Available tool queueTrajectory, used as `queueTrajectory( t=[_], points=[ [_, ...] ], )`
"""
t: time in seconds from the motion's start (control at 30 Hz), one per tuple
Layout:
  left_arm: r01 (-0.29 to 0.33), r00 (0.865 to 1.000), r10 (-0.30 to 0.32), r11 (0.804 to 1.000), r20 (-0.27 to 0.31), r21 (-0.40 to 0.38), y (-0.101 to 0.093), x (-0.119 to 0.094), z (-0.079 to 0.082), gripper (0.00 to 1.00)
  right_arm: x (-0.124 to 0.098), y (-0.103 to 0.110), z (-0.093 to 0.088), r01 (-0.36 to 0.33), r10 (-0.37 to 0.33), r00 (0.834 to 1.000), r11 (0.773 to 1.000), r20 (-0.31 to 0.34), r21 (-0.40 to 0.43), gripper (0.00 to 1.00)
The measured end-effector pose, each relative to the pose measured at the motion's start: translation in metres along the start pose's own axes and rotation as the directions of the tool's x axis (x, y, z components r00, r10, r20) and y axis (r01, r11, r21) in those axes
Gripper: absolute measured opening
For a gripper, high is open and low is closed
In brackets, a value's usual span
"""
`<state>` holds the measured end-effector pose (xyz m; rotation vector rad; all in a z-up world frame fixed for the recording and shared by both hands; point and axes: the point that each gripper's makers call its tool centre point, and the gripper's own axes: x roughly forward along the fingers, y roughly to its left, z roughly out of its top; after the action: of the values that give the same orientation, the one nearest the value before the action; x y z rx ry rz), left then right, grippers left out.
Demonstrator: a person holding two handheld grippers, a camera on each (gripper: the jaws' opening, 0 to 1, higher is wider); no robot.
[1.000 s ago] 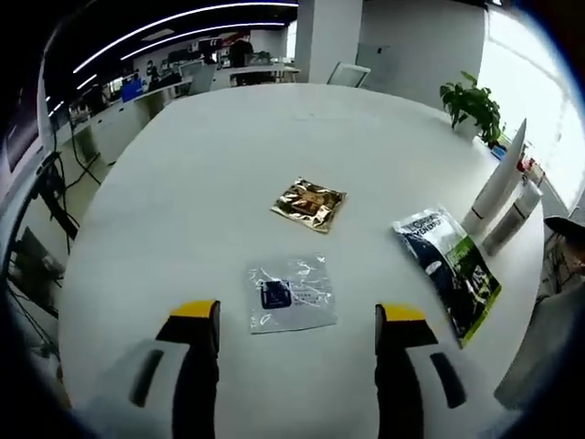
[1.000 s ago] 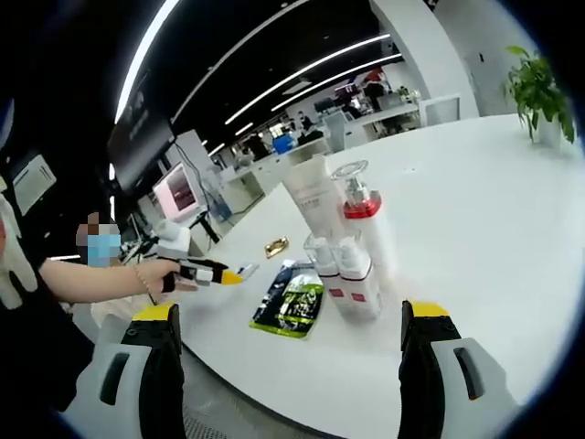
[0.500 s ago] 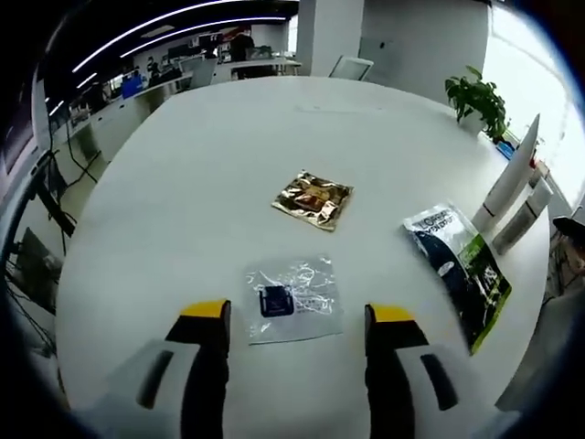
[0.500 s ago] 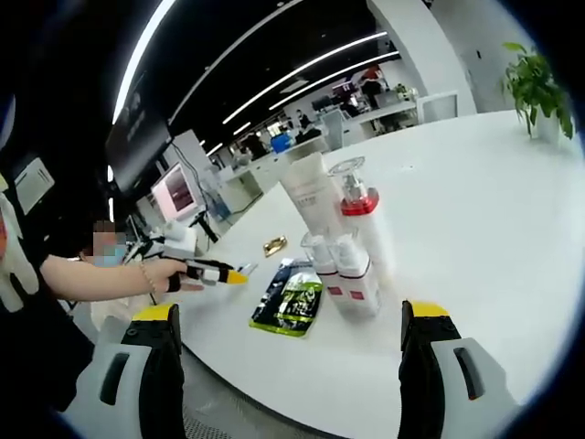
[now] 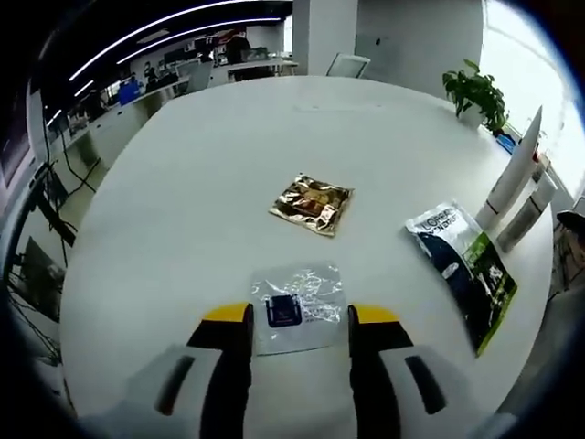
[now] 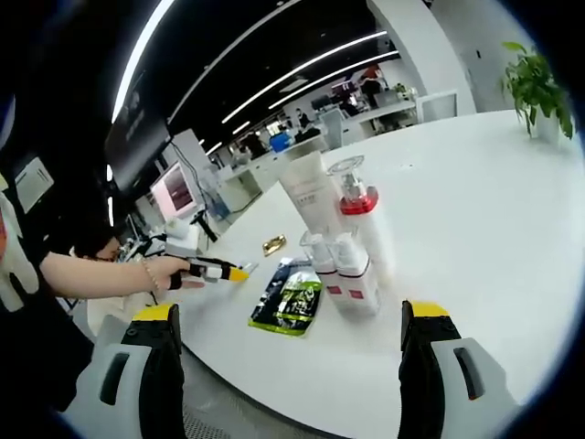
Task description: Arrange the skincare products in the storage area until every visible bottle or jar stands upright without overlapping.
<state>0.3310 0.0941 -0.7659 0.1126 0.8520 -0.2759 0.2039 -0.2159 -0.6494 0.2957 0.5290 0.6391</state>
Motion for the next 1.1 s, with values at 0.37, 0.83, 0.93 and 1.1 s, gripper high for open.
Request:
queueTrajectory(
  t=[0.37,0.83,0.93,1.1],
  points=[
    [-0.002,0.999,0.003,0.999,0.036,-0.049,-0.002,-0.005,0.003,0.39,0.0,0.001,0.001,0.0,0.0,1.0,1.0,0.003,-0.003,1.0],
    [0.023,0.994,-0.017,0.998,0.107,-0.059,-0.013,-0.028,0.014,0.39,-0.001,0.004,0.003,-0.015,0.016,1.0,1.0,0.01,-0.01,1.0],
    [0.025,0.992,-0.018,0.998,0.127,-0.06,-0.015,-0.037,0.012,0.39,-0.001,0.006,0.004,-0.024,0.024,1.0,1.0,0.013,-0.015,1.0],
    [0.037,0.987,-0.03,0.998,0.161,-0.042,-0.023,-0.049,0.017,0.39,-0.001,0.007,0.005,-0.025,0.026,0.999,0.999,0.019,-0.021,1.0]
  ],
)
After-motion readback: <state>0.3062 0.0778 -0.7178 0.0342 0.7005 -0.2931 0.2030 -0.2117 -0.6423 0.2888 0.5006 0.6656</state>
